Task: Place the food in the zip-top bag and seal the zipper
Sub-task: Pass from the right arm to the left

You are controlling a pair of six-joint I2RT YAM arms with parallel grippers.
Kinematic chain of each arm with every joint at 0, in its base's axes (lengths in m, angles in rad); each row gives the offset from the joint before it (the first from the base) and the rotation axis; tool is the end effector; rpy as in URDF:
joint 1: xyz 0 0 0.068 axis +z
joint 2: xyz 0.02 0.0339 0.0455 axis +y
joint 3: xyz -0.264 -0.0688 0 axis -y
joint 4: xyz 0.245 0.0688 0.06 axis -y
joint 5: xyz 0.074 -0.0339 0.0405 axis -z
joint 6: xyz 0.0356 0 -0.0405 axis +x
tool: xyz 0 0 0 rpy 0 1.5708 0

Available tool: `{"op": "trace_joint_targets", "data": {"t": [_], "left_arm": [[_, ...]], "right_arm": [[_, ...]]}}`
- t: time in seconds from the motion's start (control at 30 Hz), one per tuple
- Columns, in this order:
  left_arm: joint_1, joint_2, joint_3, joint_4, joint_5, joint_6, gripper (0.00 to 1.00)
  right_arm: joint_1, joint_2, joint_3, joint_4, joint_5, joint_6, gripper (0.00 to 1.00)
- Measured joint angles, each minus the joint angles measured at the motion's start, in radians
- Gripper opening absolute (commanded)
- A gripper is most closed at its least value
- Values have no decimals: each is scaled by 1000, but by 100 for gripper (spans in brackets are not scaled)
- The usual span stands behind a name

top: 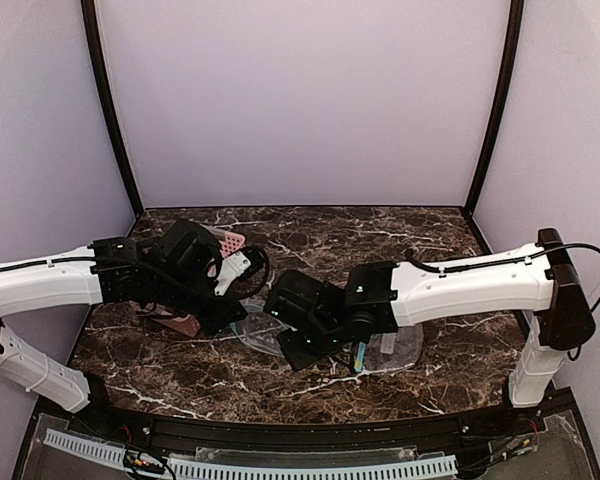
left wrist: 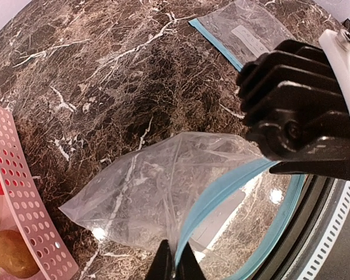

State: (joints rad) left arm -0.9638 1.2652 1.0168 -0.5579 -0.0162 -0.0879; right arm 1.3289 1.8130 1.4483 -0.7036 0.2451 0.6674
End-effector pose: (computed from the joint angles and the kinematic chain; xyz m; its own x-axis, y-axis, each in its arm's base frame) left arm 0.1537 -0.2203 0.2841 -0.4816 0.5396 -0.6905 0.7756 0.6293 -0.0491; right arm 0.1008 0.3726 0.2433 -0.7305 -0.4542 -0.5099 -0.5879 0.7983 0.1311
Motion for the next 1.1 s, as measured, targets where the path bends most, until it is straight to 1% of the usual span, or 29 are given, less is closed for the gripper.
{"op": "trace_joint_targets", "data": {"t": [0.1,0.2,0.23,0.3,0.47,0.63,0.83,1.1], "left_arm": [[0,-1,-2,2,0,-19,1],[0,-12,-20,14,-10,-81,1],[0,-23,-37,25,-16,-112,1],[0,-43,-69,47,-27,-182,1],[0,-101,-180,142,-55,-380,1],[0,-115,-241,223,-70,-522,1],[0,-121,-264,281,-76,-600,1],[0,-141,-281,305,-76,-633,1]], "right_arm": [[0,-2,0,0,13,21,36],[0,-18,0,-8,37,64,59],[0,-26,0,-12,48,89,65],[0,-51,-6,-19,71,137,71],[1,-141,-60,-20,121,290,78],[13,-167,-90,1,162,396,84],[21,-116,-61,32,184,418,94],[-3,-44,-51,42,182,411,97]]}}
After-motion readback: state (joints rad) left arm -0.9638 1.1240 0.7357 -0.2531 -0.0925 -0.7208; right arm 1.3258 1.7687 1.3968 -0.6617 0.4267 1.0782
